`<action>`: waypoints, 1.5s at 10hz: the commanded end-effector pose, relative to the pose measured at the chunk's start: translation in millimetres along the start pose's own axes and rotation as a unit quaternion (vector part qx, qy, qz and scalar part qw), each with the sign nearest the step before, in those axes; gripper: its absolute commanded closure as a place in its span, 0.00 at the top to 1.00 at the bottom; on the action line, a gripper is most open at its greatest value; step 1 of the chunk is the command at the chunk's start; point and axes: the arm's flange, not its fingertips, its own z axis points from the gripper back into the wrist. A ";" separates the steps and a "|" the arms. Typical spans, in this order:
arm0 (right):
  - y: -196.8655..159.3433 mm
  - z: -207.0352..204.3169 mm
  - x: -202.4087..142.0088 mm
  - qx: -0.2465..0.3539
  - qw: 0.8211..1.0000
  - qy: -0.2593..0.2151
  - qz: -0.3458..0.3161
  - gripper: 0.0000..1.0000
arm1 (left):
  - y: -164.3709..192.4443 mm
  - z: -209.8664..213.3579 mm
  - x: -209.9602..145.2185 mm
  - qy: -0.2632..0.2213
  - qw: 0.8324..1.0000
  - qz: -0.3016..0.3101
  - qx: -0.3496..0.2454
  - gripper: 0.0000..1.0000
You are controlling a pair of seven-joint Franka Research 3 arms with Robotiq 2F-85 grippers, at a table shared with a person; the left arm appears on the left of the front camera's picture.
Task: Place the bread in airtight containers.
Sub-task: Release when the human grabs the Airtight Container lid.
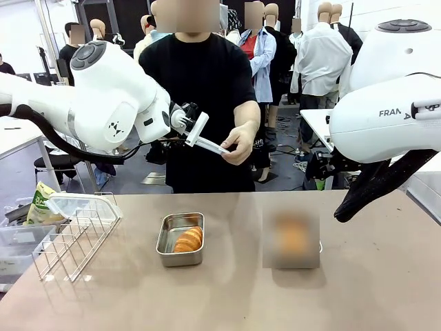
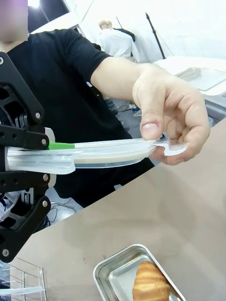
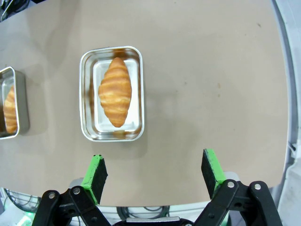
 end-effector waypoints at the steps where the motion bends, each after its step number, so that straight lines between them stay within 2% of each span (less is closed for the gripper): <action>1: -0.7 0.3 0.6 0.001 1.000 0.000 0.001 1.00 | 2.8 2.7 -1.2 0.001 1.000 -0.005 0.004 0.00; 8: -0.7 0.3 0.6 0.001 1.000 0.000 0.001 1.00 | 0.1 1.4 0.5 -0.002 1.000 0.003 0.009 0.00; 13: -0.7 0.3 0.6 0.001 1.000 0.000 0.001 1.00 | 2.2 3.4 3.1 -0.003 1.000 0.000 0.010 1.00; 15: -0.7 0.3 0.6 0.001 1.000 0.000 0.001 1.00 | 3.0 3.5 2.0 -0.005 1.000 0.000 0.008 1.00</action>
